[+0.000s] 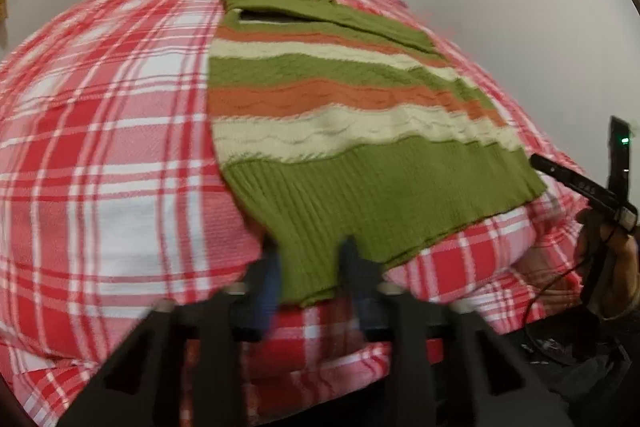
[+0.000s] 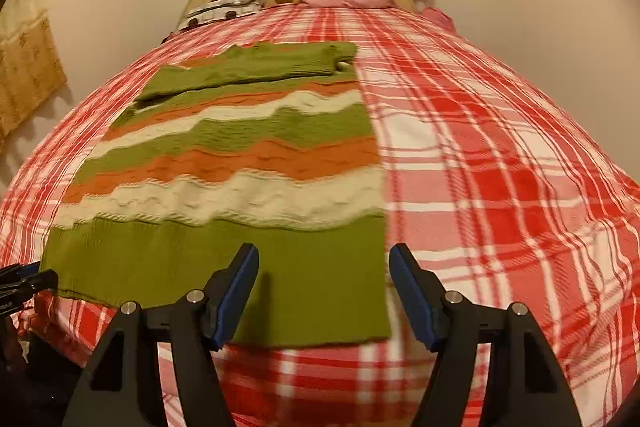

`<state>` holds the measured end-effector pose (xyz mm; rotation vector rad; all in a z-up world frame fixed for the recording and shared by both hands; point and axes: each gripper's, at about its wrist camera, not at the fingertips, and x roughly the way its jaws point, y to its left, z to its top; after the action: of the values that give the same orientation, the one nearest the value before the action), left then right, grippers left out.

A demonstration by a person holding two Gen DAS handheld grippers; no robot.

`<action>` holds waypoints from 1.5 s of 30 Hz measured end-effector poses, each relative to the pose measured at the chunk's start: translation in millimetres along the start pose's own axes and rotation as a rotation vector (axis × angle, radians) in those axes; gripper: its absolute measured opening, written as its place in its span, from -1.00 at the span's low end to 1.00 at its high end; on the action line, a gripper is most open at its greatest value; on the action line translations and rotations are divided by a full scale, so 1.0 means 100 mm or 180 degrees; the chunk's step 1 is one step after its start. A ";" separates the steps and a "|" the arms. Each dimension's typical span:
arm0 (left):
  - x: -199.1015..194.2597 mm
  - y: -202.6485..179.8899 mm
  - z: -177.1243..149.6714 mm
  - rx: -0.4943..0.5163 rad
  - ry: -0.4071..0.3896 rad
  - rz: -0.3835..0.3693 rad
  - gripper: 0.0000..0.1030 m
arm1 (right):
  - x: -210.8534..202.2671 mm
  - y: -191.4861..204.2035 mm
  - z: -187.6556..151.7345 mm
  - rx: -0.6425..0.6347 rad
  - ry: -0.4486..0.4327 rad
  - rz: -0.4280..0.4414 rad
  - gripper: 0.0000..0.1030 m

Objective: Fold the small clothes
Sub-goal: 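Grasp the ribbed hem with the left gripper and the right gripper, then lift the hem with both grippers and fold it toward the collar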

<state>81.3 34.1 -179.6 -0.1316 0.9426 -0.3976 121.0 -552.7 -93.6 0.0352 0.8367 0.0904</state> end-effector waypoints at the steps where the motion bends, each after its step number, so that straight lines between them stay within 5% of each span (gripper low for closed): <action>1: 0.01 0.00 0.00 0.0009 0.0005 0.0011 -0.58 | -0.01 -0.05 0.00 0.0056 0.0016 0.0016 0.33; 10: 0.08 0.03 0.00 -0.0087 0.0030 -0.0045 -0.58 | -0.02 -0.36 -0.08 0.0455 0.0183 0.0210 0.33; 15: 0.12 0.06 0.04 -0.0120 0.0028 -0.0082 -0.52 | 0.01 -0.24 -0.10 0.0302 0.0203 0.0275 0.31; 21: 0.13 0.05 0.06 -0.0101 0.0067 -0.0112 -0.60 | 0.04 -0.16 -0.12 0.0236 0.0331 0.0523 -0.76; 22: 0.11 0.08 0.06 -0.0137 0.0043 -0.0164 -0.79 | 0.03 -0.19 -0.13 0.0349 0.0317 0.0649 -0.77; 28: -0.14 0.12 0.18 -0.0079 -0.0430 -0.0351 -0.83 | -0.19 -0.38 -0.06 0.0747 -0.0136 0.1111 -0.89; 36: -0.12 0.11 0.48 -0.0035 -0.0565 -0.0357 -0.84 | -0.13 -0.29 0.08 0.0683 -0.0213 0.1115 -0.91; 45: -0.29 0.11 0.89 0.0072 -0.0889 -0.0337 -0.84 | -0.34 -0.31 0.57 0.0682 -0.0677 0.1183 -0.91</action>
<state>140.6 49.7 -108.6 -0.2113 0.6574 -0.4741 143.2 -586.3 -32.2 0.3964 0.6164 0.3405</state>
